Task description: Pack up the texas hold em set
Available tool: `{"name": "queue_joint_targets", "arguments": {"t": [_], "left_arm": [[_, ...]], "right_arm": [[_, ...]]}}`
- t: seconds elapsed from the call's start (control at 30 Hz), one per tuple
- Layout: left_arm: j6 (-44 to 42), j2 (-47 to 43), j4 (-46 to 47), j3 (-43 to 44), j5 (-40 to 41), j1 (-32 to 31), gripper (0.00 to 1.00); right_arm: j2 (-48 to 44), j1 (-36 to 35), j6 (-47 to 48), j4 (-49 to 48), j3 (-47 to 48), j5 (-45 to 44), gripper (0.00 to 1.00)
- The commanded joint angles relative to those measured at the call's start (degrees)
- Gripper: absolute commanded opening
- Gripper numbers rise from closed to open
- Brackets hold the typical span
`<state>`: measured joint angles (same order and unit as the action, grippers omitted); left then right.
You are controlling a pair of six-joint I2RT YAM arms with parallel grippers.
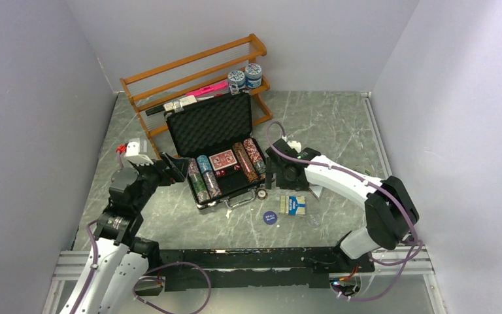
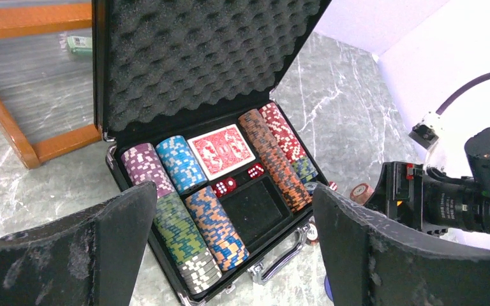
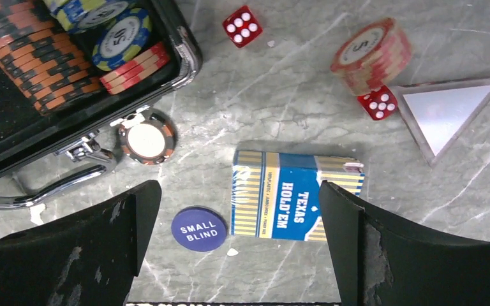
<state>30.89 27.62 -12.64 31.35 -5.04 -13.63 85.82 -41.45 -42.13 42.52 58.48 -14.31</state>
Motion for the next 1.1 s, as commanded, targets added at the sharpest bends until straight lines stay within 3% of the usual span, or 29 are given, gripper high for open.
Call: {"name": "queue_joint_targets", "arguments": {"t": [0.0, 0.27, 0.5, 0.67, 1.07], "left_arm": [[0.4, 0.9, 3.9, 0.1, -1.5, 0.0, 0.96], [1.1, 0.5, 4.1, -0.8, -3.0, 0.0, 0.96], [0.6, 1.8, 4.2, 0.0, -2.8, 0.1, 0.96], [-0.9, 2.3, 2.4, 1.1, -1.5, 0.0, 0.96], [1.1, 2.0, 3.2, -0.8, -4.4, 0.0, 0.95]], "right_arm": [[-2.1, 1.6, -2.1, 2.1, -1.2, 0.8, 1.00], [-6.4, 5.7, -7.8, -0.3, -7.7, -1.2, 1.00], [-8.4, 7.2, -41.7, 8.3, -6.6, -5.1, 0.97], [-4.7, 7.7, -52.9, 13.9, -4.0, -2.9, 0.98], [-4.7, 7.7, -61.9, 6.0, -12.5, 0.4, 1.00]]}}
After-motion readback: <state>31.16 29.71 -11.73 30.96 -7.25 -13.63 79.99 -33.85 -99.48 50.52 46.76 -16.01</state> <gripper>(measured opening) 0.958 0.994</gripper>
